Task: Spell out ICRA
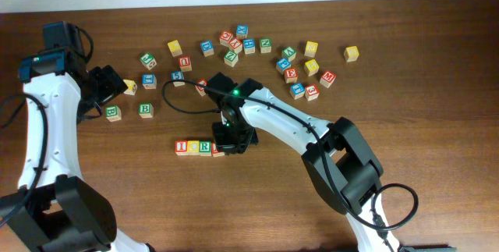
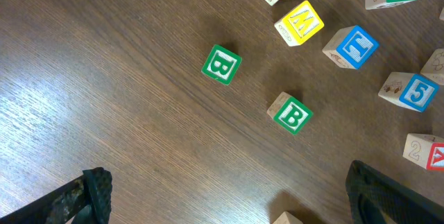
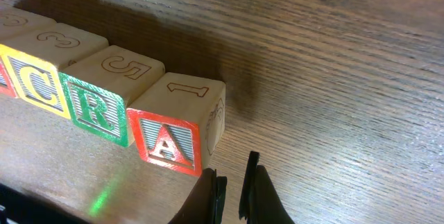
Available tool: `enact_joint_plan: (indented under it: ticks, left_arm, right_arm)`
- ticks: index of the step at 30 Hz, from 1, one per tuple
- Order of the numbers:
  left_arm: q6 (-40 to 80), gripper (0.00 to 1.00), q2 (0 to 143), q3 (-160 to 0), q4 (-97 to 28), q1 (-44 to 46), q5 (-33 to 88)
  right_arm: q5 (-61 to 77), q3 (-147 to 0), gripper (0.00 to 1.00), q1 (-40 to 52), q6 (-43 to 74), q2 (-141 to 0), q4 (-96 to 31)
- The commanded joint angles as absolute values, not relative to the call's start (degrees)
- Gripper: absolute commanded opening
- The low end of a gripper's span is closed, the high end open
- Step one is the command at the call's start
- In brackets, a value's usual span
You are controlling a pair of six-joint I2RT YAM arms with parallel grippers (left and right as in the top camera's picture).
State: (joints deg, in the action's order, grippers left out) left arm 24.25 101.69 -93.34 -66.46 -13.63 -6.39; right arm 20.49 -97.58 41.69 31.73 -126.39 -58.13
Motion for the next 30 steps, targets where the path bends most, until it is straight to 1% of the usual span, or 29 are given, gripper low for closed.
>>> enact_joint_plan:
  ticks: [1,30]
  left_arm:
    - [25.0,0.99,101.7,-94.2,-66.5,-13.8,-6.2]
    - [25.0,0.99,101.7,-94.2,-66.5,-13.8,-6.2]
  right_arm:
    - [21.1,-97.3,0.05,42.0,31.9,-127.0,-58.1]
    - [21.5,-97.3,0.05,42.0,32.0,-127.0,-57.1]
